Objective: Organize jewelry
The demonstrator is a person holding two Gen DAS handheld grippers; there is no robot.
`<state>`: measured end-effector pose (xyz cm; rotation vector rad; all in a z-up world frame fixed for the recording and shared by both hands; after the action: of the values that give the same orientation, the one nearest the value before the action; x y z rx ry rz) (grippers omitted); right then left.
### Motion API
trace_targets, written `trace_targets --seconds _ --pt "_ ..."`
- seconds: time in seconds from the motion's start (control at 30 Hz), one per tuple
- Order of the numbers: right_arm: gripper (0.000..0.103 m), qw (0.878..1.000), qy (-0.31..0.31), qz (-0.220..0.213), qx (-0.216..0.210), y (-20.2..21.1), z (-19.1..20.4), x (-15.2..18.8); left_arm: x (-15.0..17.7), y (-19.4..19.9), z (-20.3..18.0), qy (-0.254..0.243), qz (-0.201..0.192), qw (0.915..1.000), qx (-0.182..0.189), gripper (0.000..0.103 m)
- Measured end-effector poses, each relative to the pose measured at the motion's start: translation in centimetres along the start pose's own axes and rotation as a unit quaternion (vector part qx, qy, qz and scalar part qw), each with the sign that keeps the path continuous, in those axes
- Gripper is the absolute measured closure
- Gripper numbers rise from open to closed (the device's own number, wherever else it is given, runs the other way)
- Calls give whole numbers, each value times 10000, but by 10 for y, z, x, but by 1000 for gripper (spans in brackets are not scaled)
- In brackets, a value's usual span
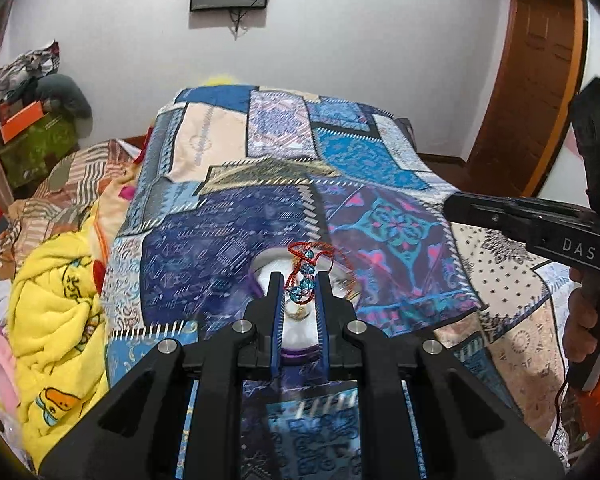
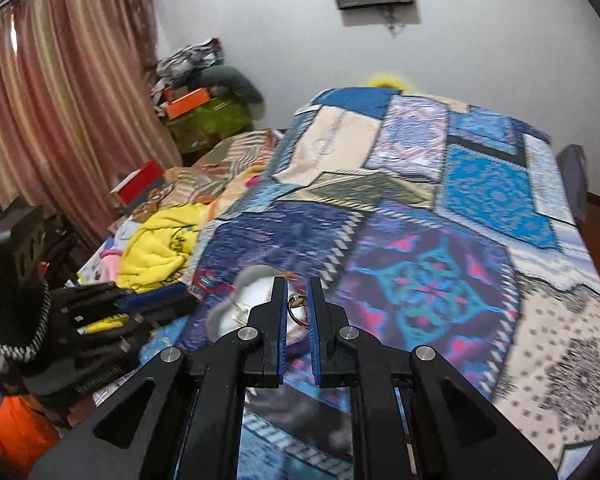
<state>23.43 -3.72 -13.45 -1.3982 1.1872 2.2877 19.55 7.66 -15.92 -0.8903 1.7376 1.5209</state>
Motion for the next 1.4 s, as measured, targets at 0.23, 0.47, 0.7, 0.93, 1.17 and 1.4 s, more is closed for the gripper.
trace_targets --seconds 0.23,0.47,0.7,0.93,1.17,1.4 --pt "95 9993 228 188 -231 -30 26 -3 16 -15 8 65 241 9997 80 89" --pt "95 9982 385 375 -282 -50 38 -1 24 -25 5 27 345 9992 174 90" --pt "95 9968 241 693 -323 -71 33 10 26 -31 3 -11 400 9990 199 90" --pt "94 9959 269 826 -255 -75 34 15 29 -33 7 -19 462 9988 137 90" --pt "76 9967 333 706 -202 -60 36 8 26 -28 9 -46 432 9990 75 86" --pt "72 9992 329 206 -28 -24 38 -11 18 -13 7 -32 251 9997 31 73"
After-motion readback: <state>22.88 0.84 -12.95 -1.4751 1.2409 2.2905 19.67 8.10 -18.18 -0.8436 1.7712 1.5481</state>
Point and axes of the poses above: each gripper's, at about its wrist camera, not at the fingertips, and y roughly against the way its jaws point, z to its left, x to its underside, the point moved 4 cm from there along -y, roughly the way its jaws point, and after that the axes turned 8 degrees about -z, right-handed, at the moved point
